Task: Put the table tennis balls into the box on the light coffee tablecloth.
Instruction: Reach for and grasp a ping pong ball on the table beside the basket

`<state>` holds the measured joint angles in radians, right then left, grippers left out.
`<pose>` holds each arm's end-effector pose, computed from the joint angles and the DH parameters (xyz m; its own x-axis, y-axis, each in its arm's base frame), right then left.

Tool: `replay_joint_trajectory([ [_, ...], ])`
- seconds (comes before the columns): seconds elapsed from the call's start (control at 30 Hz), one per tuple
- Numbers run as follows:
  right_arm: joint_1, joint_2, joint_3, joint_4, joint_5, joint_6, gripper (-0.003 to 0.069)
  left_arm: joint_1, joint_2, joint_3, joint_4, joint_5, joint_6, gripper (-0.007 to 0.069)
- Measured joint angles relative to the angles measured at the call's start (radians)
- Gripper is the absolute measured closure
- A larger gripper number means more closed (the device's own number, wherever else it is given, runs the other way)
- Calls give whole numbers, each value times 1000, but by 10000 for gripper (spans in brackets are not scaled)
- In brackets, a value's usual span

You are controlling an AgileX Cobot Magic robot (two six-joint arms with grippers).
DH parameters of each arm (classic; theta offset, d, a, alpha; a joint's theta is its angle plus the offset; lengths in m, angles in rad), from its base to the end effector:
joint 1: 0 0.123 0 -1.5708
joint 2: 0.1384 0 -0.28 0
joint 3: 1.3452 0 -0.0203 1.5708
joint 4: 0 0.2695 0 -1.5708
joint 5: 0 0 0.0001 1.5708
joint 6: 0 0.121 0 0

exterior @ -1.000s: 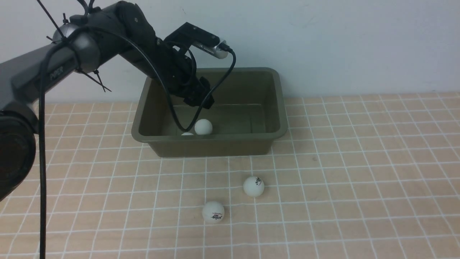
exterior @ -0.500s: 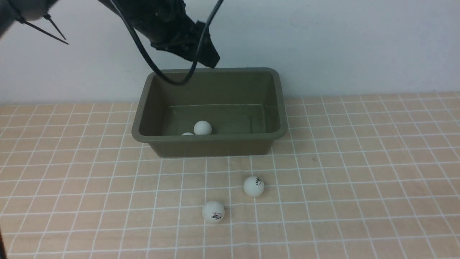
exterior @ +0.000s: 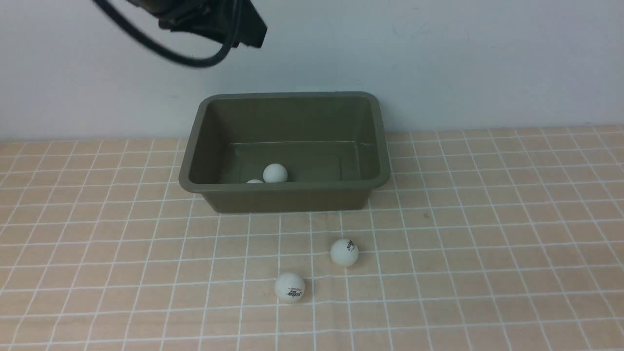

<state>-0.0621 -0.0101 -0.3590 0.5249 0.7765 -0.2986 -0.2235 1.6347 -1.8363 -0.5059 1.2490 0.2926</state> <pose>0.0676 0.0384 0.2679 -0.2704 0.1041 -0.9571 -0.2576 0.9501 0.1761 0.3524 -0.1372 0.4081 -0.7133 0.2704 -0.6466 0.5579 0.7774 -0.2904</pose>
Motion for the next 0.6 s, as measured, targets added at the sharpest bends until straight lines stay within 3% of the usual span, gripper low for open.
replay_joint_trajectory([
  [0.2,0,0,0,0,1,-2,275,0,-176,362,10,0,113,431],
  [0.3,0,0,0,1,2,-3,275,0,-212,526,-42,0,186,431],
  [0.6,0,0,0,1,3,-5,275,0,-148,742,-201,-45,377,402],
])
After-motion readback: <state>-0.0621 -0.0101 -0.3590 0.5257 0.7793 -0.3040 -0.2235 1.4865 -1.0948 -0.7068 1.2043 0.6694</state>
